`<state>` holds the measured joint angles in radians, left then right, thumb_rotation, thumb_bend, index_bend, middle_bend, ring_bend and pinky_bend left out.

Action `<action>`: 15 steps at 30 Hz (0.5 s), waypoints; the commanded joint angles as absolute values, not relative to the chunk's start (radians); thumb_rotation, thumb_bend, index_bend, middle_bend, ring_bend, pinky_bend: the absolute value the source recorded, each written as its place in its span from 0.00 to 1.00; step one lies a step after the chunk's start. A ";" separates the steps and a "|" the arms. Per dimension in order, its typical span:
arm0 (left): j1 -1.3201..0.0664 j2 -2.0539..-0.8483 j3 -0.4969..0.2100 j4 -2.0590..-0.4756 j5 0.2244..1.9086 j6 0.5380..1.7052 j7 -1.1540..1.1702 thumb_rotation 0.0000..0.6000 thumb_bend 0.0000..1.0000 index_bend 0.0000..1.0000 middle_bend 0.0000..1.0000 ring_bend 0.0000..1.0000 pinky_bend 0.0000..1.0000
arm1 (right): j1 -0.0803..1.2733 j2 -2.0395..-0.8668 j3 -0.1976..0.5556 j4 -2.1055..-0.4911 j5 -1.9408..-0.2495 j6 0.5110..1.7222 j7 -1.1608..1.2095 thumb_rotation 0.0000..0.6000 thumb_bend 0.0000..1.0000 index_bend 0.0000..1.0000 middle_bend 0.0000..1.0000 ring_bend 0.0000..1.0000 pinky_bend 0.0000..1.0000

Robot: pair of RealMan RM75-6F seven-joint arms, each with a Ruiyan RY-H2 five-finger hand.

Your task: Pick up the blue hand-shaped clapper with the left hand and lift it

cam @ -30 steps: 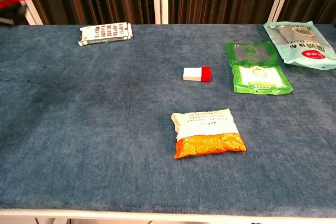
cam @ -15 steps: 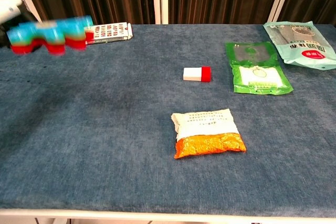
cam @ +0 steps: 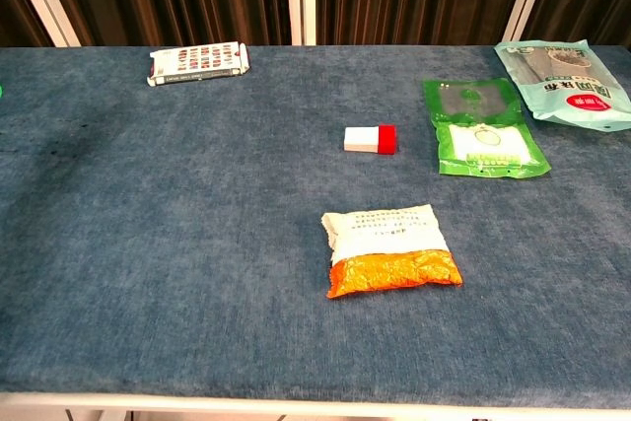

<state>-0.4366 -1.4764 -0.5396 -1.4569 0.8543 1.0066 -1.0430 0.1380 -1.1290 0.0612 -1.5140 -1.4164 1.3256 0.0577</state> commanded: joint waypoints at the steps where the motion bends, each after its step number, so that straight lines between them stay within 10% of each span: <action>1: -0.482 -1.586 -0.338 -1.170 1.266 1.263 -0.609 1.00 0.70 1.00 1.00 1.00 1.00 | 0.138 -1.128 0.062 -1.515 -1.416 1.326 0.057 1.00 0.21 0.00 0.00 0.00 0.00; 7: -0.554 -1.678 -0.071 -0.763 1.640 1.398 -0.112 1.00 0.70 1.00 1.00 1.00 1.00 | 0.139 -1.125 0.062 -1.518 -1.411 1.321 0.054 1.00 0.21 0.00 0.00 0.00 0.00; 15: -0.567 -1.708 -0.051 -0.699 1.654 1.409 -0.147 1.00 0.70 1.00 1.00 1.00 1.00 | 0.136 -1.122 0.064 -1.518 -1.407 1.324 0.058 1.00 0.21 0.00 0.00 0.00 0.00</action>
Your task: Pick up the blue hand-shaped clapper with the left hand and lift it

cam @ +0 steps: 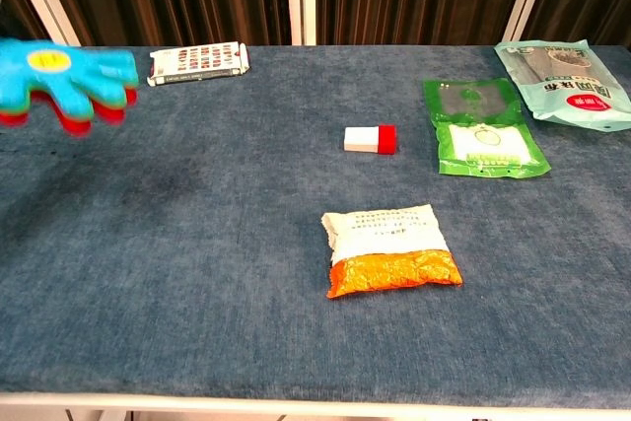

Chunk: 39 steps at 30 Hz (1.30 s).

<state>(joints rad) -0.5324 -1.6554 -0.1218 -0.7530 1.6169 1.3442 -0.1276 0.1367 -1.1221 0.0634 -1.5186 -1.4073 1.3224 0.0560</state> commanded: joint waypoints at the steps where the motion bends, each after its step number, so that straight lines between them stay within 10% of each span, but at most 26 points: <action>1: -0.565 -1.706 -0.059 -0.710 1.641 1.408 -0.166 1.00 0.70 1.00 1.00 1.00 1.00 | 0.136 -1.122 0.065 -1.517 -1.406 1.325 0.059 1.00 0.21 0.00 0.00 0.00 0.00; 6: -0.536 -1.697 -0.157 -0.866 1.495 1.371 -0.423 1.00 0.70 1.00 1.00 1.00 1.00 | 0.137 -1.123 0.064 -1.515 -1.407 1.322 0.061 1.00 0.21 0.00 0.00 0.00 0.00; 14: -0.435 -1.482 -0.542 -1.456 0.861 0.987 -1.001 1.00 0.70 1.00 1.00 1.00 1.00 | 0.134 -1.122 0.065 -1.516 -1.406 1.325 0.061 1.00 0.21 0.00 0.00 0.00 0.00; 19: -0.405 -1.437 -0.583 -1.511 0.806 0.926 -1.029 1.00 0.70 1.00 1.00 1.00 1.00 | 0.136 -1.126 0.064 -1.516 -1.406 1.322 0.060 1.00 0.21 0.00 0.00 0.00 0.00; 26: -0.422 -1.467 -0.503 -1.461 1.018 1.015 -0.883 1.00 0.70 1.00 1.00 1.00 1.00 | 0.133 -1.125 0.064 -1.520 -1.409 1.329 0.057 1.00 0.21 0.00 0.00 0.00 0.00; 33: -0.521 -1.594 -0.197 -1.048 1.572 1.335 -0.147 1.00 0.70 1.00 1.00 1.00 1.00 | 0.133 -1.125 0.063 -1.515 -1.407 1.325 0.062 1.00 0.21 0.00 0.00 0.00 0.00; 39: -0.566 -1.625 -0.067 -0.930 1.677 1.252 0.031 1.00 0.70 1.00 1.00 1.00 1.00 | 0.132 -1.134 0.068 -1.505 -1.401 1.332 0.042 1.00 0.21 0.00 0.00 0.00 0.00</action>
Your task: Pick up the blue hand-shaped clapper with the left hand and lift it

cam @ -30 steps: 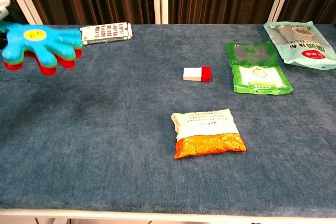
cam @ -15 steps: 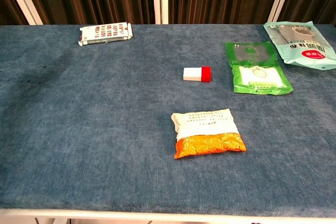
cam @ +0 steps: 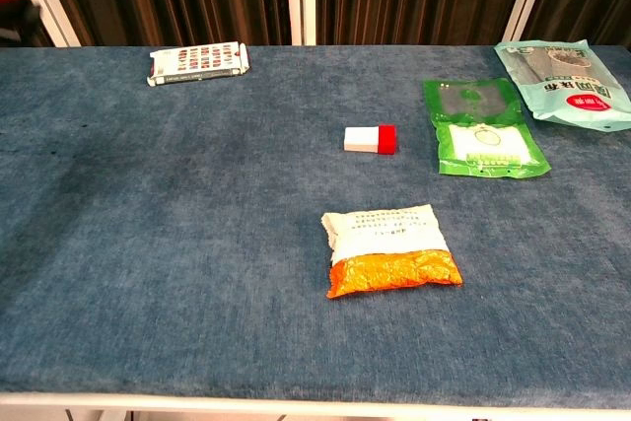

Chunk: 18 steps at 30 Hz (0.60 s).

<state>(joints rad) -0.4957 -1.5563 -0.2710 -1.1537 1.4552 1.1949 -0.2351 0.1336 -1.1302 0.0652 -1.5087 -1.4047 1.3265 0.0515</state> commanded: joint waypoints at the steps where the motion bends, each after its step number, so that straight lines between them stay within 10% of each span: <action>1: -0.566 -1.627 -0.061 -0.923 1.678 1.250 0.031 1.00 0.70 1.00 1.00 1.00 1.00 | 0.131 -1.134 0.069 -1.504 -1.398 1.334 0.041 1.00 0.21 0.00 0.00 0.00 0.00; 18: -0.623 -1.560 -0.283 -1.341 1.122 0.947 0.046 1.00 0.70 1.00 1.00 1.00 1.00 | 0.131 -1.130 0.071 -1.505 -1.401 1.330 0.064 1.00 0.21 0.00 0.00 0.00 0.00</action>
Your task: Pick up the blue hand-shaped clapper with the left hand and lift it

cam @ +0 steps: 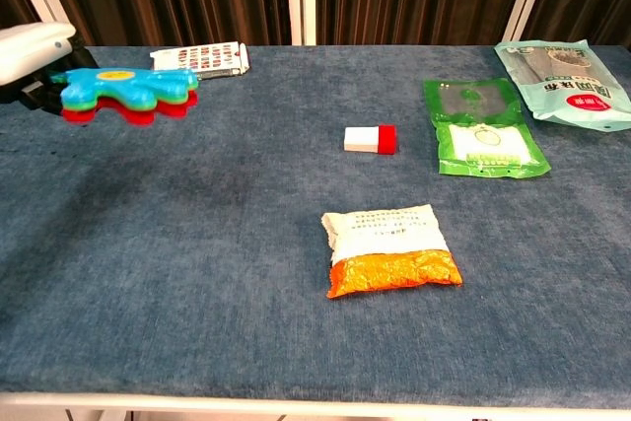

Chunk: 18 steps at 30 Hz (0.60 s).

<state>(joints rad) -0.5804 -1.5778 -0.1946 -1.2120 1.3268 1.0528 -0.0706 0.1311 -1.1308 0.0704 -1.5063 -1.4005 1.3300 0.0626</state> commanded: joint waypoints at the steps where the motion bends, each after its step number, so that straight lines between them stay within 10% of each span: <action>1: -0.632 -1.572 -0.292 -1.338 1.089 0.947 0.080 1.00 0.70 1.00 1.00 1.00 1.00 | 0.131 -1.130 0.071 -1.504 -1.400 1.329 0.066 1.00 0.21 0.00 0.00 0.00 0.00; 10: -0.692 -1.688 -0.329 -1.230 0.940 1.057 0.310 1.00 0.67 1.00 1.00 1.00 1.00 | 0.131 -1.129 0.074 -1.480 -1.396 1.324 0.098 1.00 0.21 0.00 0.00 0.00 0.00; 12: -0.689 -1.700 -0.317 -1.226 0.968 1.087 0.312 0.73 0.55 0.97 0.99 0.99 1.00 | 0.131 -1.129 0.074 -1.475 -1.394 1.322 0.103 1.00 0.21 0.00 0.00 0.00 0.00; 13: -0.684 -1.695 -0.312 -1.247 0.971 1.074 0.290 0.39 0.45 0.82 0.88 0.88 0.93 | 0.131 -1.130 0.074 -1.472 -1.394 1.321 0.105 1.00 0.21 0.00 0.00 0.00 0.00; 15: -0.683 -1.665 -0.307 -1.288 0.944 1.022 0.289 0.03 0.38 0.38 0.48 0.49 0.60 | 0.132 -1.132 0.073 -1.470 -1.396 1.320 0.106 1.00 0.21 0.00 0.00 0.00 0.00; 16: -0.687 -1.648 -0.305 -1.306 0.938 1.014 0.309 0.03 0.34 0.12 0.18 0.20 0.31 | 0.132 -1.133 0.072 -1.471 -1.399 1.320 0.105 1.00 0.21 0.00 0.00 0.00 0.00; 18: -0.683 -1.626 -0.309 -1.351 0.919 1.016 0.322 0.20 0.27 0.00 0.01 0.02 0.06 | 0.131 -1.134 0.071 -1.472 -1.404 1.325 0.104 1.00 0.21 0.00 0.00 0.00 0.00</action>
